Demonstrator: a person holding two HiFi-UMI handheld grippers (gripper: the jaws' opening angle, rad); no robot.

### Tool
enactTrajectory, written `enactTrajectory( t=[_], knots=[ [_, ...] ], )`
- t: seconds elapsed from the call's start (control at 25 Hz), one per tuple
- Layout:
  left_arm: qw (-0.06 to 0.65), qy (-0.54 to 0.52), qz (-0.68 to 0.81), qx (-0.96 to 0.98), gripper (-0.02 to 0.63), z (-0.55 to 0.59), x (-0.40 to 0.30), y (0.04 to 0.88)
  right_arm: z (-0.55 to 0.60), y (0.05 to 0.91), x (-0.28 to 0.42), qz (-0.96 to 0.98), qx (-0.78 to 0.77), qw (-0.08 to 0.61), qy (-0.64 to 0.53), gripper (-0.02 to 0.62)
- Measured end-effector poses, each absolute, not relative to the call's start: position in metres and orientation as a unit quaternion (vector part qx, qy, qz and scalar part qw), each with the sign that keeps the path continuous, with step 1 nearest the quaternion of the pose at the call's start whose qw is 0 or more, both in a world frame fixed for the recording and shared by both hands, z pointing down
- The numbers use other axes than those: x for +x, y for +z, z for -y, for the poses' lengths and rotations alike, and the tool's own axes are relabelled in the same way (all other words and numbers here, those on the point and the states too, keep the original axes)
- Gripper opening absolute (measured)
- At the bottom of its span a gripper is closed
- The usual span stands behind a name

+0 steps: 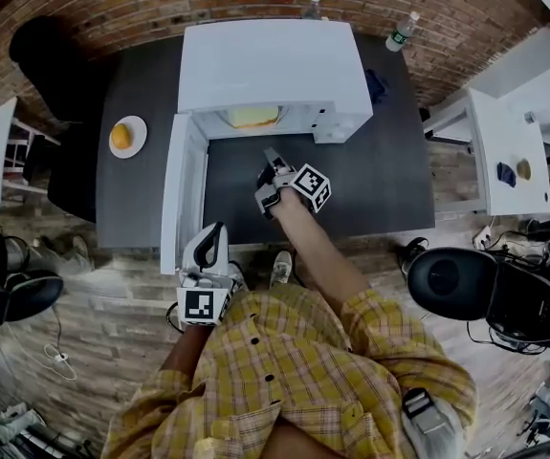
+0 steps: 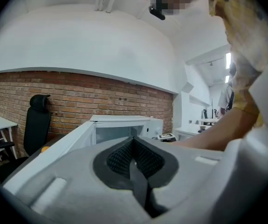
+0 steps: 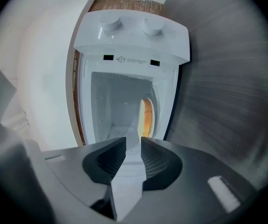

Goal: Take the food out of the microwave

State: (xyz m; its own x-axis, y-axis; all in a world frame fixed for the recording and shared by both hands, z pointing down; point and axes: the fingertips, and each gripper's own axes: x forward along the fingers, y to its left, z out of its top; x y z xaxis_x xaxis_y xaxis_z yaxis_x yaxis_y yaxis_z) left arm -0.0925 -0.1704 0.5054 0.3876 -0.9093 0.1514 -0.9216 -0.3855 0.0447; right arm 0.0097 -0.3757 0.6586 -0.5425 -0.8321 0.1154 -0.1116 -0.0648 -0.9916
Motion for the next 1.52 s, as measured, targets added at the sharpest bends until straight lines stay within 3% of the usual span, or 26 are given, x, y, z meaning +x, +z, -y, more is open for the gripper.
enactTrajectory(
  t=[0.44, 1.2, 1.52],
  knots=[
    [0.066, 0.062, 0.552, 0.829, -0.002, 0.178, -0.097, 0.513, 0.402, 0.683, 0.006, -0.587, -0.375, 0.322, -0.641, 0.134],
    [0.082, 0.068, 0.555, 0.825, -0.002, 0.182, -0.105, 0.521, 0.434, 0.71, -0.001, -0.56, -0.394, 0.343, -0.643, 0.132],
    [0.089, 0.074, 0.565, 0.817, -0.002, 0.189, -0.11, 0.52, 0.446, 0.716, -0.005, -0.546, -0.41, 0.344, -0.645, 0.098]
  ],
)
